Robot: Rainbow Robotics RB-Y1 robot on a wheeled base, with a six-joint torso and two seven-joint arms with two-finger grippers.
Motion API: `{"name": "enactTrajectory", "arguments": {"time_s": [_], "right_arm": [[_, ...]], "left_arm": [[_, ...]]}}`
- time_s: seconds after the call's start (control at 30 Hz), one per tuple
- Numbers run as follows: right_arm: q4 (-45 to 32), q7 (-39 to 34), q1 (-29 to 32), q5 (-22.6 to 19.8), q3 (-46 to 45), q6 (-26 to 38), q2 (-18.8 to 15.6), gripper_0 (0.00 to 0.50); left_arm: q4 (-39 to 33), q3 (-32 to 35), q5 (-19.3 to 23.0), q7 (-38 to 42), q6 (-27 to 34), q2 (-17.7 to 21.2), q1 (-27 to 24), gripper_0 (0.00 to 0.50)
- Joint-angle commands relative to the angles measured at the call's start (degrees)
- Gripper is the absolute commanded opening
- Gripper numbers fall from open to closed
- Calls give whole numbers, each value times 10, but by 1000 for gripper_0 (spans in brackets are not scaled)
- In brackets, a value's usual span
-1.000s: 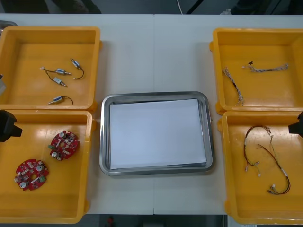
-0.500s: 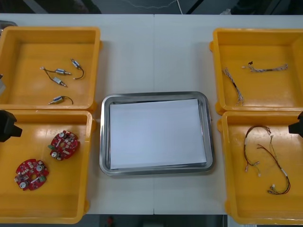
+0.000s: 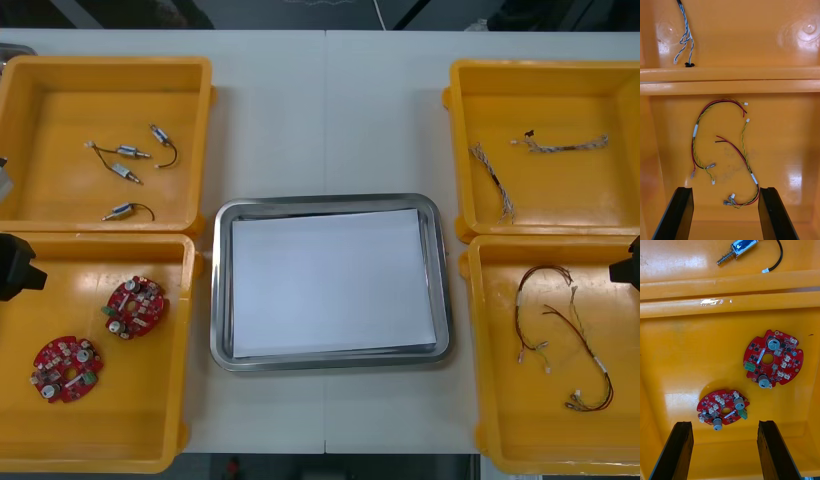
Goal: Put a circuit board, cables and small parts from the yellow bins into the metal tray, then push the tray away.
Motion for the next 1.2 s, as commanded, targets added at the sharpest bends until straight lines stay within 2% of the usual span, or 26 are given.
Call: {"name": "enactTrajectory", "arguments": {"time_s": [0.03, 0.4, 0.43, 0.5, 0.8, 0.97, 1.2], "right_arm": [[-4, -25, 7, 1, 6, 2, -17, 500], [-4, -25, 7, 1, 6, 2, -17, 500], [-4, -25, 7, 1, 6, 2, -17, 500], [-4, -25, 7, 1, 6, 2, -17, 500], [-2, -23, 19, 1, -5, 2, -7, 500], [-2, -16, 43, -2, -8, 2, -7, 500], [-2, 5, 88, -3, -8, 2, -10, 500]], "left_arm": [[-15, 20, 4, -47, 3, 23, 10, 500], [-15, 20, 4, -47, 3, 23, 10, 500], [-3, 5, 3, -47, 3, -1, 31, 500], [0, 5, 1, -47, 3, -9, 34, 500], [1, 0, 3, -48, -11, -6, 39, 500], [-7, -3, 8, -54, -61, -6, 71, 500], [-12, -51, -11, -61, -134, -4, 111, 500]]}}
